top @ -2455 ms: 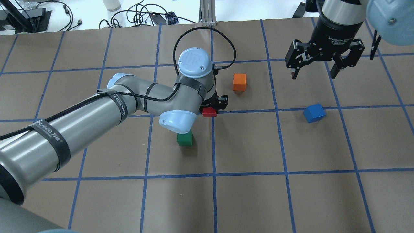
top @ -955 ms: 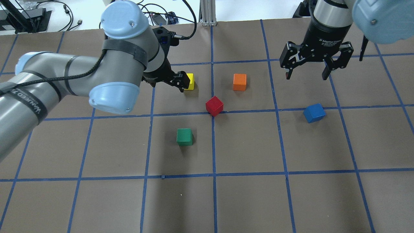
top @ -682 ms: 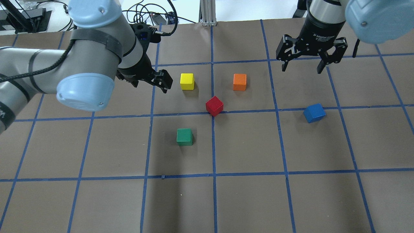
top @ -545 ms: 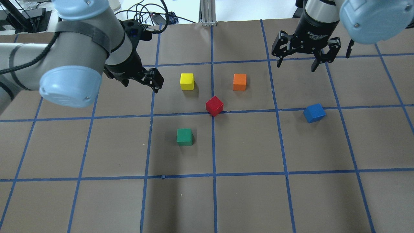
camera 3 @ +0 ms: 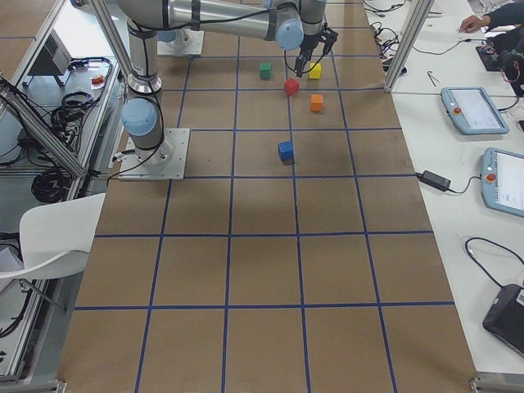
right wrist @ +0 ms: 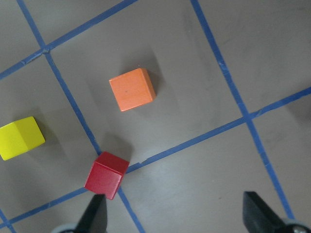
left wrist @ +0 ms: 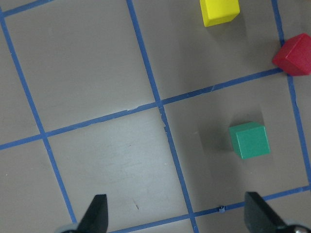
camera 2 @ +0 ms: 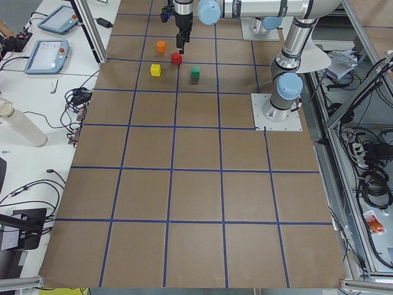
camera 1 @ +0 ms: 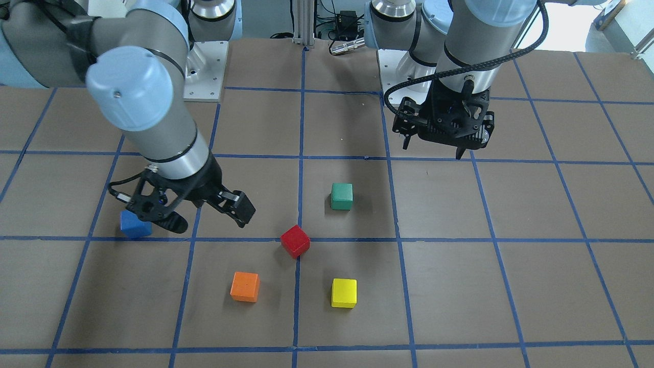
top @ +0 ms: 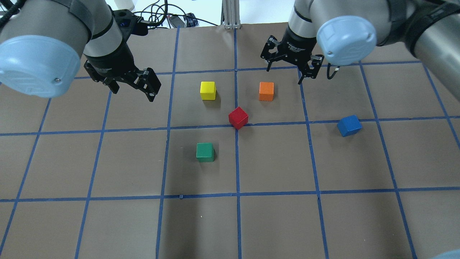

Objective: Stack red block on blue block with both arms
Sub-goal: 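Raise the left gripper back toward rest while the right gripper reaches toward the red cube, then lower the right gripper onto the red cube and close on it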

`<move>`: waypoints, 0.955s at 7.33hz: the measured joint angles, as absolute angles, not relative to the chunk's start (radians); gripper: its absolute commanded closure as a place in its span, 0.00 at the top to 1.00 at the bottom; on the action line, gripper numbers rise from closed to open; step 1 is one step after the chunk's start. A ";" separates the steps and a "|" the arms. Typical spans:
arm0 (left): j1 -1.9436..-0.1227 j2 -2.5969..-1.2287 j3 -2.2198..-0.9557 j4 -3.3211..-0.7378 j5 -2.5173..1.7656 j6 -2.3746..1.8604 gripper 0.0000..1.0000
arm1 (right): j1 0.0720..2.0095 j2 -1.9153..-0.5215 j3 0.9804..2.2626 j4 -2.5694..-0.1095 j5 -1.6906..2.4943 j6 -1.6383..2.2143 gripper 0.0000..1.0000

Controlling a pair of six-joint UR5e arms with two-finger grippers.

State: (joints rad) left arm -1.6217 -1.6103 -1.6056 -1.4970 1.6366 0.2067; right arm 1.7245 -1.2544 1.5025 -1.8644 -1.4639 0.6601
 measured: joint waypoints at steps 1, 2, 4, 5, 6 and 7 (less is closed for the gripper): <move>-1.621 -1.611 -1.599 -1.504 1.639 0.205 1.00 | 1.770 -1.215 1.502 -1.912 -1.470 0.766 1.00; -1.621 -1.611 -1.597 -1.507 1.639 0.202 1.00 | 1.799 -1.178 1.502 -1.950 -1.473 0.853 1.00; -1.620 -1.611 -1.597 -1.508 1.639 0.197 1.00 | 1.825 -1.129 1.504 -1.989 -1.473 0.964 1.00; -1.621 -1.612 -1.597 -1.508 1.638 0.194 1.00 | 1.842 -1.108 1.504 -1.994 -1.473 0.999 1.00; -1.621 -1.613 -1.597 -1.508 1.636 0.192 1.00 | 1.857 -1.085 1.504 -2.001 -1.474 1.018 1.00; -1.621 -1.614 -1.597 -1.508 1.635 0.191 1.00 | 1.865 -1.061 1.504 -2.012 -1.474 1.026 1.00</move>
State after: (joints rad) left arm -1.6215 -1.6140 -1.5968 -1.5079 1.6353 0.1907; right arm 1.8652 -1.0614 1.5035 -2.0116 -1.4740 1.0263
